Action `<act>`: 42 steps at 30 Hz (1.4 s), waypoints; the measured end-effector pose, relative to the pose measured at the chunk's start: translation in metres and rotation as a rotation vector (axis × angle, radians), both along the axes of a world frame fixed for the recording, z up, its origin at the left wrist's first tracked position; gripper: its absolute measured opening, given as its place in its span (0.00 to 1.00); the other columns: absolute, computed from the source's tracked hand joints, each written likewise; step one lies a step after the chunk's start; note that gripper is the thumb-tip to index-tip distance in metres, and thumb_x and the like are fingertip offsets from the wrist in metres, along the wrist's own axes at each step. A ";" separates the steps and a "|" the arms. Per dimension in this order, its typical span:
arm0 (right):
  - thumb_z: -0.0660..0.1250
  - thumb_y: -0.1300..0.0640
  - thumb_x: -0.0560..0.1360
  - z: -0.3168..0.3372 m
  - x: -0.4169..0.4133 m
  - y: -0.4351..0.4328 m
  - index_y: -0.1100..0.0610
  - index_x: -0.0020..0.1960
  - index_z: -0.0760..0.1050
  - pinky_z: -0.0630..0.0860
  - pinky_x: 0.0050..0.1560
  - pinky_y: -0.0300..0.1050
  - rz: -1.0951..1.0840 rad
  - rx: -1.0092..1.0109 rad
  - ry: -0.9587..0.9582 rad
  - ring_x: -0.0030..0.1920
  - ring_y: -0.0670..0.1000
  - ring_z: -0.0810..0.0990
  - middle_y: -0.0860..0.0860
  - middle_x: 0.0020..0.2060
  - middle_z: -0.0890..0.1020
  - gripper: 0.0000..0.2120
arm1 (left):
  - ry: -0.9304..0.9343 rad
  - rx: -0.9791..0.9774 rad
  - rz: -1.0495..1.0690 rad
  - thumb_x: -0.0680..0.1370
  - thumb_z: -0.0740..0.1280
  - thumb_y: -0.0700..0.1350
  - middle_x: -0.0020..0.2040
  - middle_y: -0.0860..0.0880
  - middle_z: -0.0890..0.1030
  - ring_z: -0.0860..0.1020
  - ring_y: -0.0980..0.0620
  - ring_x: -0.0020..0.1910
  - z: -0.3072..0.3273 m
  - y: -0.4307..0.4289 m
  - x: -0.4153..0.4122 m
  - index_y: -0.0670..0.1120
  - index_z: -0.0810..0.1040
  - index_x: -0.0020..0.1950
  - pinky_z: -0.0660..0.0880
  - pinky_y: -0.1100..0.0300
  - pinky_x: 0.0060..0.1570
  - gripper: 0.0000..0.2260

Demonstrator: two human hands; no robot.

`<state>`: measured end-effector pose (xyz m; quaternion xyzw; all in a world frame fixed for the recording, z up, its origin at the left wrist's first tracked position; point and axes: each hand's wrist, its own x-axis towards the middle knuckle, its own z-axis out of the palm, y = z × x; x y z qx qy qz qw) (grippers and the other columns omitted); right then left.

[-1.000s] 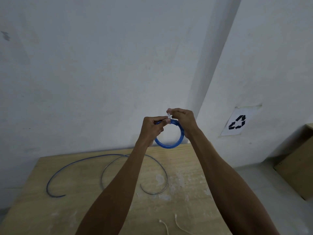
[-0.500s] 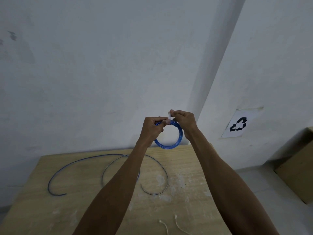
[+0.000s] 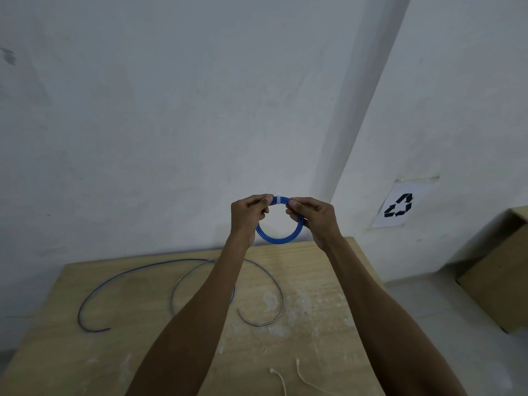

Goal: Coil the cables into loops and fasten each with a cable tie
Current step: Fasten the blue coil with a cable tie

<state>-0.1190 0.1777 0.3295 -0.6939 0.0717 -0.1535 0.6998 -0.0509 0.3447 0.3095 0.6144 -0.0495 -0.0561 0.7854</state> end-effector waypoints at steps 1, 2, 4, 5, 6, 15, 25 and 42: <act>0.72 0.62 0.77 0.000 0.000 0.001 0.66 0.57 0.83 0.83 0.49 0.43 -0.005 0.015 -0.005 0.44 0.55 0.87 0.60 0.46 0.87 0.11 | 0.020 -0.021 0.003 0.78 0.73 0.40 0.46 0.37 0.85 0.76 0.51 0.37 0.001 -0.001 0.000 0.40 0.87 0.54 0.76 0.60 0.41 0.07; 0.72 0.63 0.77 -0.001 0.000 0.002 0.66 0.57 0.83 0.83 0.49 0.43 -0.010 0.026 -0.005 0.44 0.55 0.87 0.60 0.46 0.87 0.11 | 0.033 -0.041 -0.001 0.78 0.73 0.39 0.48 0.36 0.85 0.75 0.51 0.36 0.001 -0.001 0.000 0.39 0.87 0.54 0.75 0.61 0.40 0.07; 0.72 0.64 0.77 -0.001 0.001 0.002 0.66 0.57 0.82 0.83 0.48 0.43 -0.030 0.030 -0.006 0.43 0.55 0.87 0.60 0.45 0.87 0.10 | 0.029 -0.048 -0.019 0.79 0.73 0.39 0.49 0.36 0.85 0.75 0.52 0.37 0.000 0.000 -0.001 0.39 0.86 0.55 0.75 0.62 0.39 0.07; 0.72 0.64 0.77 -0.002 0.002 0.002 0.65 0.57 0.82 0.84 0.48 0.43 -0.043 0.029 -0.009 0.42 0.54 0.87 0.59 0.44 0.87 0.10 | 0.013 -0.030 -0.032 0.79 0.73 0.41 0.49 0.36 0.85 0.75 0.52 0.37 -0.002 0.000 0.000 0.39 0.86 0.56 0.75 0.62 0.40 0.08; 0.73 0.64 0.77 -0.002 0.002 0.002 0.65 0.57 0.83 0.84 0.48 0.43 -0.057 0.027 -0.013 0.41 0.54 0.87 0.59 0.44 0.88 0.10 | -0.009 -0.005 -0.050 0.79 0.73 0.42 0.48 0.37 0.85 0.76 0.52 0.38 -0.003 0.001 0.000 0.40 0.86 0.57 0.76 0.61 0.41 0.09; 0.72 0.62 0.78 -0.015 0.000 -0.012 0.64 0.56 0.83 0.84 0.55 0.49 -0.199 0.094 -0.005 0.46 0.59 0.87 0.61 0.47 0.87 0.09 | 0.037 0.019 -0.281 0.78 0.70 0.31 0.53 0.41 0.86 0.87 0.45 0.50 -0.015 0.015 -0.005 0.38 0.80 0.66 0.84 0.55 0.51 0.16; 0.76 0.66 0.73 -0.057 -0.024 -0.054 0.62 0.65 0.79 0.85 0.49 0.47 -0.280 0.088 0.162 0.48 0.57 0.88 0.61 0.49 0.87 0.21 | 0.176 -0.094 -0.235 0.76 0.73 0.32 0.51 0.39 0.87 0.86 0.42 0.52 -0.053 -0.042 -0.006 0.41 0.79 0.67 0.84 0.51 0.54 0.19; 0.76 0.68 0.73 -0.192 0.007 -0.249 0.59 0.63 0.79 0.83 0.44 0.42 -0.395 0.342 0.369 0.42 0.51 0.87 0.56 0.40 0.87 0.20 | 0.337 0.154 -0.233 0.73 0.77 0.35 0.50 0.42 0.88 0.86 0.45 0.52 -0.189 -0.256 0.028 0.42 0.78 0.70 0.84 0.54 0.53 0.26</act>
